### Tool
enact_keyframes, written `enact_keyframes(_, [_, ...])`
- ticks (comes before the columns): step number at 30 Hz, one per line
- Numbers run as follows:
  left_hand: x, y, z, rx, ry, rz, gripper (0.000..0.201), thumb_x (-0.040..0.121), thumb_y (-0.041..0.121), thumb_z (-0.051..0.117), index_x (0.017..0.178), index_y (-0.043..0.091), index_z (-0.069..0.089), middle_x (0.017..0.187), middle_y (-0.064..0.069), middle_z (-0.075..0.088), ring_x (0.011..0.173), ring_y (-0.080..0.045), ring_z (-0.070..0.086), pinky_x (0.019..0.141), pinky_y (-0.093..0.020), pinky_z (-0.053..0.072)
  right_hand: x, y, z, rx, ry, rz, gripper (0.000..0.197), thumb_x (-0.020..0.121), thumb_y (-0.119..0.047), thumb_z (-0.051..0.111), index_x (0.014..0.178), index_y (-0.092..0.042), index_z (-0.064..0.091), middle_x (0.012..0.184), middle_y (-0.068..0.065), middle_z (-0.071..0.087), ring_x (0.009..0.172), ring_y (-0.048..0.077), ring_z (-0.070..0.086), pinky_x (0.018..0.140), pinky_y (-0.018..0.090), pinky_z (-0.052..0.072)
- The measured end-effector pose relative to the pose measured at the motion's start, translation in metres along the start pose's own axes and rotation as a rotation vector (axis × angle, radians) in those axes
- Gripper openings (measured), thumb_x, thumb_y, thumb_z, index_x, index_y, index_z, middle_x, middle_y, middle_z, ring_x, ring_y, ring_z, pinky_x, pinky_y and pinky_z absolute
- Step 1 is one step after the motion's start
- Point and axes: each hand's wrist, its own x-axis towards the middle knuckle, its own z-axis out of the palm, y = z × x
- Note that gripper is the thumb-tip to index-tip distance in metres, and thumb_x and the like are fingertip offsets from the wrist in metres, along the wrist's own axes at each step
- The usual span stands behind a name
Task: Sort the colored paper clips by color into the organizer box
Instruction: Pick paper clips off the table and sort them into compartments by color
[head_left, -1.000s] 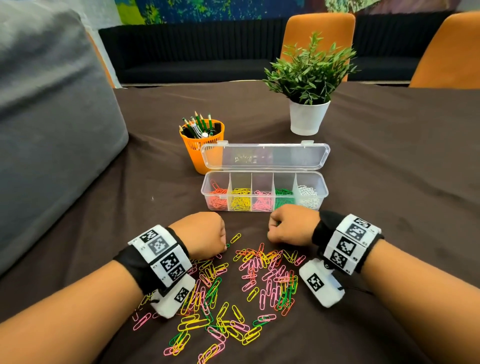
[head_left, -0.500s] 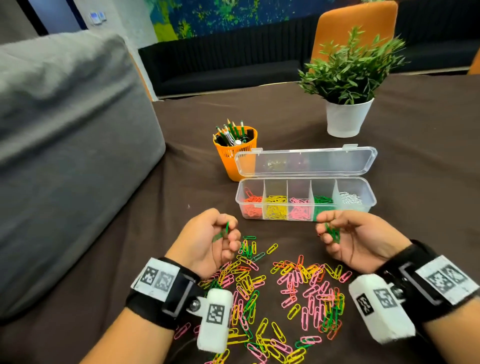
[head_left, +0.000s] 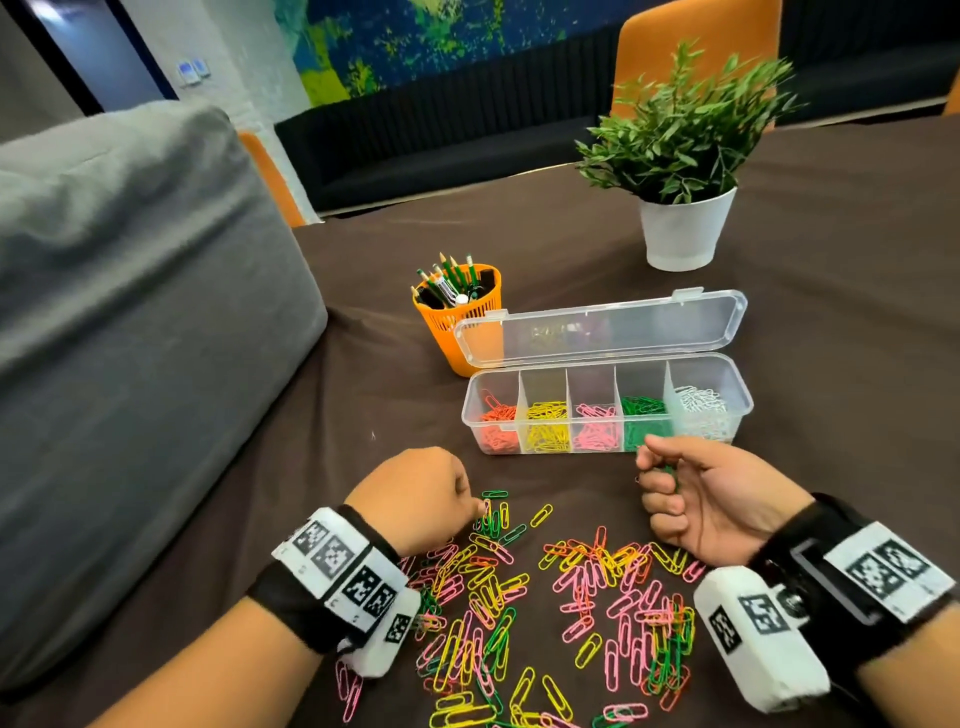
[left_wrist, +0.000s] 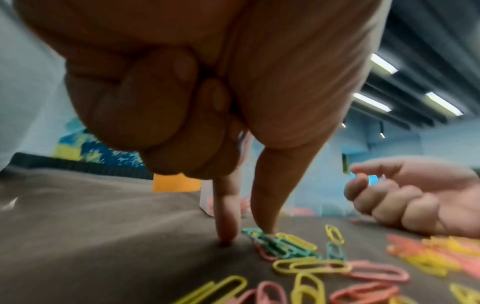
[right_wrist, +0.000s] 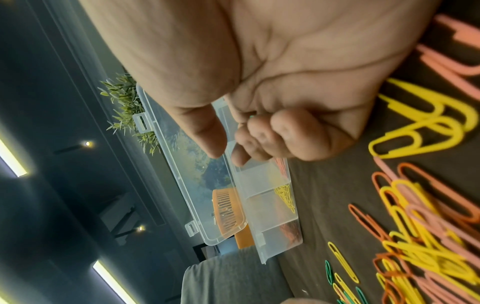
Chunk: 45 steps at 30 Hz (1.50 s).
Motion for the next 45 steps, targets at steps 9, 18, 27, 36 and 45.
enact_keyframes(9, [0.015, 0.003, -0.009, -0.051, -0.145, -0.031, 0.020, 0.085, 0.033, 0.067, 0.070, 0.019, 0.064, 0.066, 0.011, 0.065, 0.066, -0.007, 0.060, 0.062, -0.023, 0.045, -0.001, -0.004, -0.010, 0.112, -0.062, 0.006, 0.022, 0.084, -0.031, 0.056, 0.073, -0.013, 0.051, 0.061, -0.002, 0.030, 0.045, 0.011, 0.029, 0.042, 0.022, 0.023])
enact_keyframes(18, [0.010, 0.066, -0.037, -1.737, -0.359, -0.152, 0.026, 0.087, 0.021, 0.040, 0.063, 0.023, 0.032, 0.056, 0.004, 0.020, 0.035, -0.006, 0.018, 0.033, -0.013, 0.009, -0.025, -0.056, -0.022, 0.243, 0.071, -0.510, 0.052, 0.096, -0.044, 0.045, 0.054, -0.020, 0.024, 0.048, -0.004, 0.014, 0.034, 0.010, 0.011, 0.042, 0.019, 0.003])
enact_keyframes(27, [0.073, 0.160, -0.037, -2.003, -0.165, -0.310, 0.019, 0.103, 0.012, 0.045, 0.086, 0.010, 0.053, 0.067, -0.005, 0.047, 0.057, -0.015, 0.048, 0.048, -0.021, 0.042, -0.019, -0.049, -0.020, 0.125, 0.232, -0.617, 0.052, 0.098, -0.040, 0.047, 0.055, -0.020, 0.027, 0.047, -0.003, 0.015, 0.031, 0.009, 0.012, 0.041, 0.016, 0.004])
enact_keyframes(36, [0.072, 0.171, -0.028, -1.685, -0.201, -0.039, 0.057, 0.104, 0.049, 0.036, 0.131, 0.004, 0.057, 0.137, -0.014, 0.056, 0.137, -0.024, 0.043, 0.120, -0.039, 0.021, -0.015, -0.048, -0.019, -0.057, 0.318, -0.637, 0.049, 0.100, -0.039, 0.045, 0.057, -0.020, 0.030, 0.048, -0.001, 0.019, 0.034, 0.011, 0.016, 0.039, 0.018, 0.008])
enact_keyframes(45, [-0.037, 0.057, -0.054, -1.497, 0.129, 0.194, 0.027, 0.099, 0.022, 0.048, 0.108, 0.011, 0.071, 0.116, -0.005, 0.073, 0.118, -0.016, 0.064, 0.105, -0.033, 0.047, -0.027, -0.046, 0.015, -0.647, 0.351, -0.755, 0.037, 0.102, -0.019, 0.042, 0.065, -0.016, 0.042, 0.052, -0.009, 0.037, 0.045, 0.007, 0.033, 0.045, 0.020, 0.028])
